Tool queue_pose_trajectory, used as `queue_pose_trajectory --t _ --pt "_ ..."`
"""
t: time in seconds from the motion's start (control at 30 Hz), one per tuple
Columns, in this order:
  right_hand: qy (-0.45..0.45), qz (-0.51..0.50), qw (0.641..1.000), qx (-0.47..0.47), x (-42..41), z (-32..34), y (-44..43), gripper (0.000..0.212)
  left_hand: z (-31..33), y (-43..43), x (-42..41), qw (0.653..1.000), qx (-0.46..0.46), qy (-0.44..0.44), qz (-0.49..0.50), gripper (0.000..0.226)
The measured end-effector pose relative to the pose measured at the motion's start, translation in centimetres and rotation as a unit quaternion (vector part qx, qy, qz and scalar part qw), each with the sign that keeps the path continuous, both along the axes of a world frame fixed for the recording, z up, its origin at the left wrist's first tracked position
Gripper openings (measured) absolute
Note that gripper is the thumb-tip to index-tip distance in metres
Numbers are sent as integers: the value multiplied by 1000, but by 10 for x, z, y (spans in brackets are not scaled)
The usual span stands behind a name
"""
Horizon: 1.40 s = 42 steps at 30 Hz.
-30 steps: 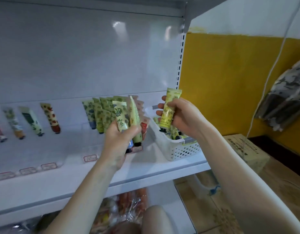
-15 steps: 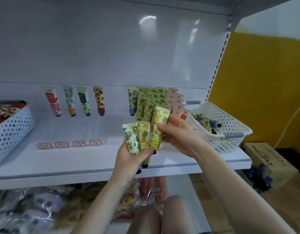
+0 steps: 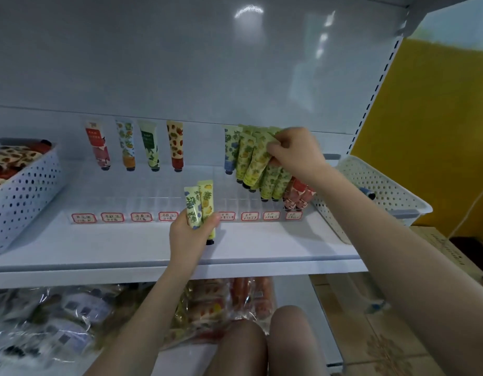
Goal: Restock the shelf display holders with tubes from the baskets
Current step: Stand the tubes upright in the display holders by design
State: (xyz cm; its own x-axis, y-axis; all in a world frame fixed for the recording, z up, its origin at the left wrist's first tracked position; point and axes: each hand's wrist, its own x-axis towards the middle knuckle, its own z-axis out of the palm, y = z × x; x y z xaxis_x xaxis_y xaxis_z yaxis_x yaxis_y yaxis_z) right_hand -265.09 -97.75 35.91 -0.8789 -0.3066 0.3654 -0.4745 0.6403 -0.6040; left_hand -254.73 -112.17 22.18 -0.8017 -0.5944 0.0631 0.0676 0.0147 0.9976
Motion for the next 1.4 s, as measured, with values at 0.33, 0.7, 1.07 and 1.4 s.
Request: queue_pose_trajectory --t 0.33,0.7,1.07,1.4 --pt "48 1 991 128 -26 -21 -38 20 -8 -1 -19 1000 9 28 2 12" --pt "31 -14 985 168 -40 -23 -45 25 -13 -4 -20 1000 21 22 -9 8" --pt "36 -65 959 273 -51 -23 -54 28 -12 -4 -19 1000 14 14 -12 7" --pt "22 -26 974 225 -47 -20 -47 38 -11 -5 -17 1000 14 16 -13 12"
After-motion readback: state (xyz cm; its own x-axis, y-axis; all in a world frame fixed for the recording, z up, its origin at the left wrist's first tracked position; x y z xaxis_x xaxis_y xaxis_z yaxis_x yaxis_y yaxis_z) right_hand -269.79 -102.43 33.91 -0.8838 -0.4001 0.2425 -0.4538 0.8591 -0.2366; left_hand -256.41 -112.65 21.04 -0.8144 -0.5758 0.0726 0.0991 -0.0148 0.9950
